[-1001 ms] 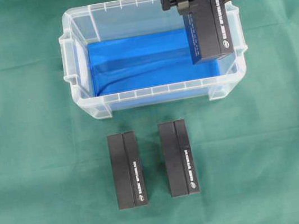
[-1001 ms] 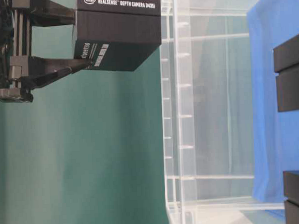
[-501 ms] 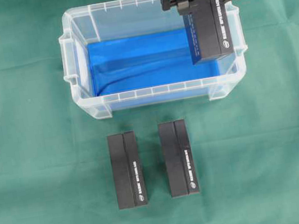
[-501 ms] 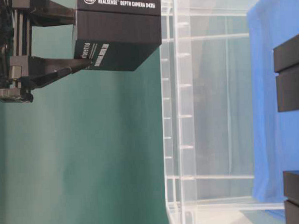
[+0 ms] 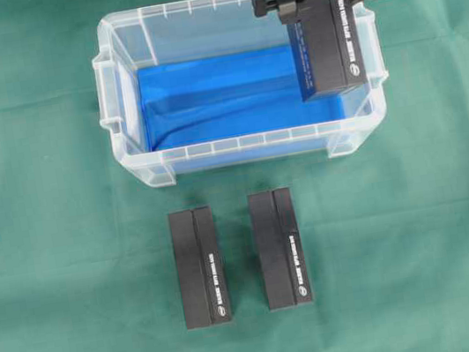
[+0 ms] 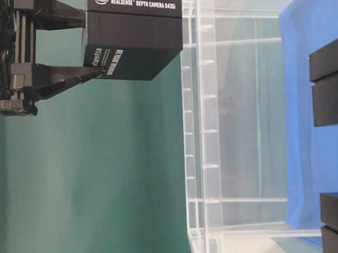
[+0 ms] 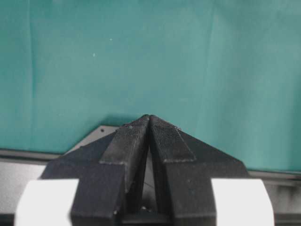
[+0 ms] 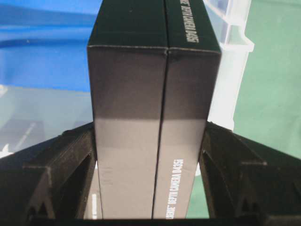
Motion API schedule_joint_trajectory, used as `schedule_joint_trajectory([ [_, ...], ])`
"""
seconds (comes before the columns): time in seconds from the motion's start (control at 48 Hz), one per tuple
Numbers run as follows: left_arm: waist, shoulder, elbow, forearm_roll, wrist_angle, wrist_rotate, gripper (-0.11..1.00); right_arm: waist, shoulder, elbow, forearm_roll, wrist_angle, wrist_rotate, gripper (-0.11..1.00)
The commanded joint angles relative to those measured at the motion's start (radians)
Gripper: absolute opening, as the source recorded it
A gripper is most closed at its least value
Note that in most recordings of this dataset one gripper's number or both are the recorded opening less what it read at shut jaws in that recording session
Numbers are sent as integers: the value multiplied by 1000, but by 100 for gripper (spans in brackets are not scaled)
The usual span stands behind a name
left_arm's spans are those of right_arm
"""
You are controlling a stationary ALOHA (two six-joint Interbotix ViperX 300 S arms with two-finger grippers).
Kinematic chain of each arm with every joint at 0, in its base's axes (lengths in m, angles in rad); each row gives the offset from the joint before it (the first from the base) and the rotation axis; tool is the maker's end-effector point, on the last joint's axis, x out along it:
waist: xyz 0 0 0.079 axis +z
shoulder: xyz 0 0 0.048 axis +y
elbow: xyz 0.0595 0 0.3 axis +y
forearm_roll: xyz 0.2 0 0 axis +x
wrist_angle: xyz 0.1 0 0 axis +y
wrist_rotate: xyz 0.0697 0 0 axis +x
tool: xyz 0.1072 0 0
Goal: Take the box out of the case with the right arm.
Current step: 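Lift the right box up out of the case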
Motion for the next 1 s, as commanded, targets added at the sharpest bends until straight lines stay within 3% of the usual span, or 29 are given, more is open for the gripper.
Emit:
schedule_joint_trajectory([
  [0.0, 3, 3, -12, 3, -3, 0, 0, 3, -40, -28, -2, 3, -2, 65],
  [0.98, 3, 3, -12, 3, -3, 0, 0, 12, -40, -28, 12, 3, 2, 65],
])
